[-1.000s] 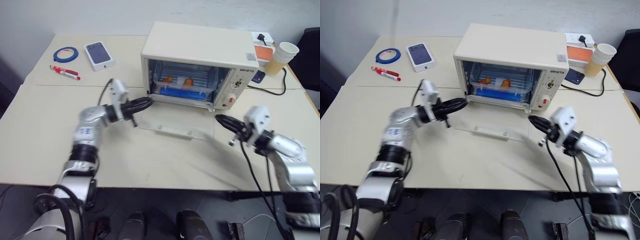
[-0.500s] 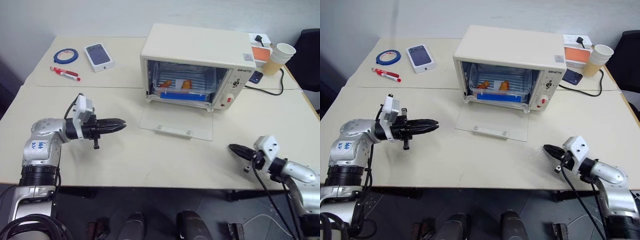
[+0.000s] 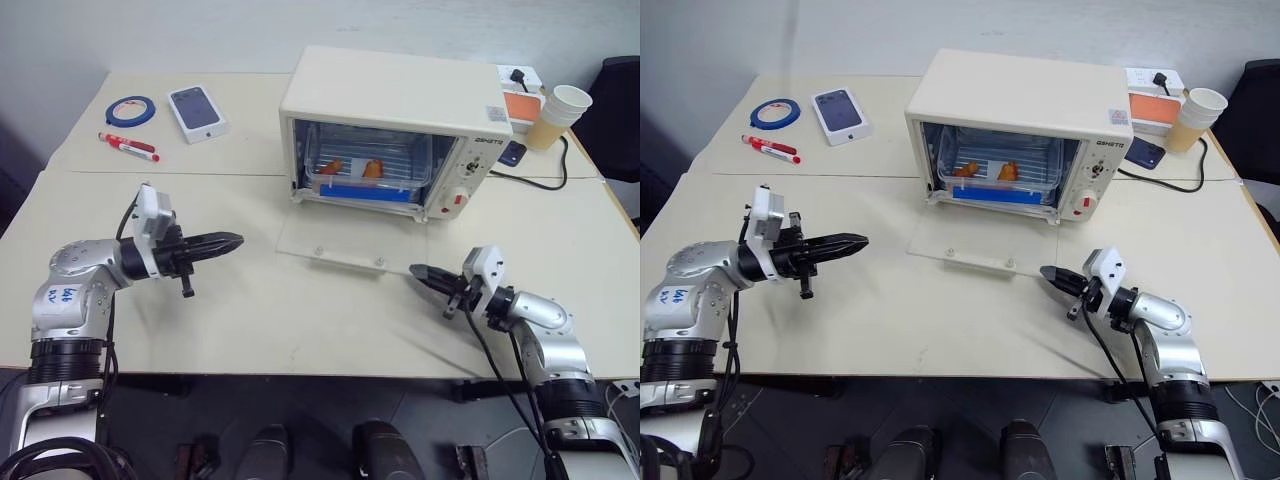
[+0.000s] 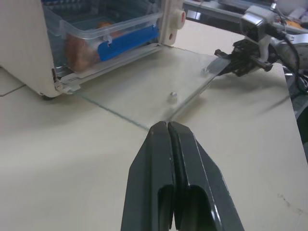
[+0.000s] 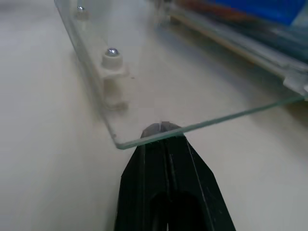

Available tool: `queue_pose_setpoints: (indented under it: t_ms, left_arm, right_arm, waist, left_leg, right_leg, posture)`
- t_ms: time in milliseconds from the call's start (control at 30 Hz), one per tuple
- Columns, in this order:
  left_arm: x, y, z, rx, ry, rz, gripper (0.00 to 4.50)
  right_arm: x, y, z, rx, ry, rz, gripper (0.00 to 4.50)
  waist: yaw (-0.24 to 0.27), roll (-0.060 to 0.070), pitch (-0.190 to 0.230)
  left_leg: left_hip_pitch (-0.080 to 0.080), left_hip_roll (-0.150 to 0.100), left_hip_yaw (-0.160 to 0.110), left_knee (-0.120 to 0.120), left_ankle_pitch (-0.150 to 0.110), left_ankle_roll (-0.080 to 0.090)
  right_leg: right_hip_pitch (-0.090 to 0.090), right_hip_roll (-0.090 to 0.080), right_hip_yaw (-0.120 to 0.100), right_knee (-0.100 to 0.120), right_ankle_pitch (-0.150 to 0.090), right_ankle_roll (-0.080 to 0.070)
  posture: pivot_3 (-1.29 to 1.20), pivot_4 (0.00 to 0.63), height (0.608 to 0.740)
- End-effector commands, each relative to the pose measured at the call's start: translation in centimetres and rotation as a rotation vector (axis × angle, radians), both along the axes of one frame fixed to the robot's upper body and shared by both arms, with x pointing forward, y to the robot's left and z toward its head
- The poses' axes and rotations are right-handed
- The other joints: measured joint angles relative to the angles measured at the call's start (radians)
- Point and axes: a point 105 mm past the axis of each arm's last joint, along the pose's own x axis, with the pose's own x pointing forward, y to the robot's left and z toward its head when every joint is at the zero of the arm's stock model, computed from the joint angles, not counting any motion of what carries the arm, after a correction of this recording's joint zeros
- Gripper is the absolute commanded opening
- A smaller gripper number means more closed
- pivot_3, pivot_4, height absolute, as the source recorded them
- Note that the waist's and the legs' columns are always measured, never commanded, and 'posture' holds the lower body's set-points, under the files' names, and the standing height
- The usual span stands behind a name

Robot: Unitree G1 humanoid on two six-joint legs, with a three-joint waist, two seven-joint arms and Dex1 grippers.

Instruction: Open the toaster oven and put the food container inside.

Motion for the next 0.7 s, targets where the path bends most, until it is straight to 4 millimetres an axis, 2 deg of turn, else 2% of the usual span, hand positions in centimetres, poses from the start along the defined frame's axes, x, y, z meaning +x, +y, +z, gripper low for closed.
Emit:
queue_pose_setpoints:
  t_ms: [33,167,233,367,433,533,667,700]
  left_arm:
    - [-0.3,0.9,2.5,-0.050,-0.068,0.051,0.05]
    - [-0.2,1.1,2.5,-0.087,-0.066,0.090,0.05]
    - [-0.2,1.0,2.2,-0.096,-0.063,0.099,0.05]
    - [0.0,0.5,1.7,-0.108,-0.055,0.105,0.05]
    - [0.1,0.2,1.4,-0.103,-0.052,0.096,0.05]
    - [0.5,0.2,1.7,-0.096,-0.063,0.098,0.05]
    - [0.5,1.2,1.6,-0.065,-0.066,0.126,0.05]
    - [0.4,1.5,1.4,-0.055,-0.069,0.134,0.00]
  right_arm:
    - [-0.3,-0.6,5.1,0.142,-0.120,-0.005,0.00]
    - [0.2,-0.6,9.2,0.262,-0.189,-0.020,0.00]
    - [1.1,-0.2,10.8,0.299,-0.219,-0.031,0.00]
    - [3.2,0.9,12.3,0.282,-0.252,-0.054,0.00]
    - [4.7,1.4,12.4,0.232,-0.263,-0.086,0.00]
    - [4.5,1.3,12.0,0.193,-0.258,-0.055,0.00]
    - [1.7,-0.6,10.7,0.126,-0.226,-0.009,0.00]
    - [1.0,-0.9,10.5,0.102,-0.233,-0.010,0.38]
  waist:
    - [0.002,0.000,0.000]
    - [0.001,0.000,0.000]
    - [0.000,0.000,0.000]
    - [-0.001,0.000,0.000]
    - [-0.002,0.000,0.000]
    - [0.001,0.000,0.000]
    - [0.004,0.000,0.000]
    - [0.004,0.000,0.000]
  left_leg:
    - [0.000,0.000,0.000,0.000,0.000,0.000]
    - [0.000,0.000,0.000,0.000,0.000,0.000]
    - [0.000,0.000,0.000,0.000,0.000,0.000]
    - [0.000,0.000,0.000,0.000,0.000,0.000]
    - [0.000,0.000,0.000,-0.001,0.000,0.000]
    - [0.000,0.000,0.000,-0.001,0.000,0.000]
    - [-0.002,-0.001,-0.002,0.000,0.000,0.000]
    - [-0.002,-0.002,-0.002,0.000,0.000,0.000]
  right_leg:
    - [0.000,0.000,0.000,0.000,0.000,0.000]
    - [0.000,-0.001,0.000,-0.001,0.000,0.000]
    - [0.000,0.000,0.000,-0.001,0.000,0.000]
    - [0.000,0.000,0.000,-0.001,0.000,0.000]
    - [0.000,-0.001,0.000,-0.001,0.000,0.000]
    - [-0.001,0.000,0.000,0.000,0.000,0.000]
    - [-0.001,-0.001,-0.002,-0.002,0.000,0.000]
    - [0.000,-0.002,-0.002,-0.002,0.000,0.000]
  posture:
    - [0.00,0.150,0.740]
    - [0.00,0.150,0.740]
    - [0.00,0.150,0.740]
    - [0.00,0.150,0.740]
    - [0.00,0.150,0.740]
    - [0.00,0.150,0.740]
    - [0.00,0.150,0.740]
    - [0.00,0.150,0.740]
